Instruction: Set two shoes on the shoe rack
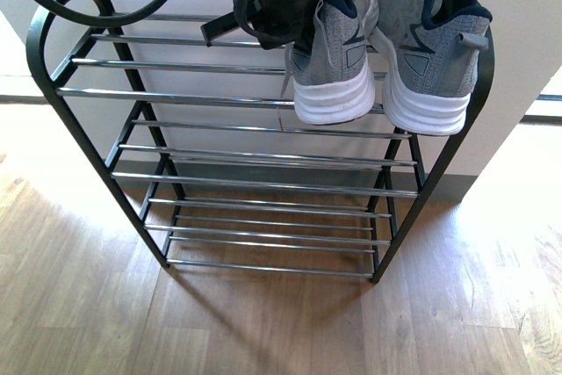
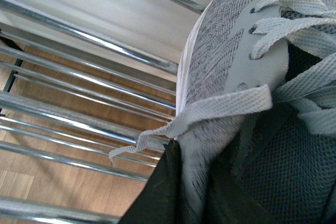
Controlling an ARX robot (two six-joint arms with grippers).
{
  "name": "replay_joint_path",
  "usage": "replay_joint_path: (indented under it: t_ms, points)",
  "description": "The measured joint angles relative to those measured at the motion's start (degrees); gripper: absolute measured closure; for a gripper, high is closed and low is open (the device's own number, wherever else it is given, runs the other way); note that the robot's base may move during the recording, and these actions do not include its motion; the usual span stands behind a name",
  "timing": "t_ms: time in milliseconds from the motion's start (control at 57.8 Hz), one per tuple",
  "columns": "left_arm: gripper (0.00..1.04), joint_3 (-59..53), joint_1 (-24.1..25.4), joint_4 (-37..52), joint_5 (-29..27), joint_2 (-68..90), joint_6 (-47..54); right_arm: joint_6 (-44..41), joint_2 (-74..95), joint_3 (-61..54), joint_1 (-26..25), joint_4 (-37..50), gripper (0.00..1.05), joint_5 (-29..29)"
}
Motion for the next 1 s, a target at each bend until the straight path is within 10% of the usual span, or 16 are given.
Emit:
replay_joint_path:
  t_ms: [398,744,1004]
  points:
    - [0.08,-2.4,1.44,1.18,4.11,-3.85,2.95,0.0,0.0,0.0,0.0,0.0,0.09,0.09]
    - [0.09,-3.93,-0.98,1.49,3.5,-12.26,5.03,0.0,0.0,0.0,0.0,0.0,0.09,0.09]
    - [0.09,-17.31,1.33,8.87,-17.66,-21.38,10.21,0.0,0.0,0.0,0.0,0.0,0.09,0.09]
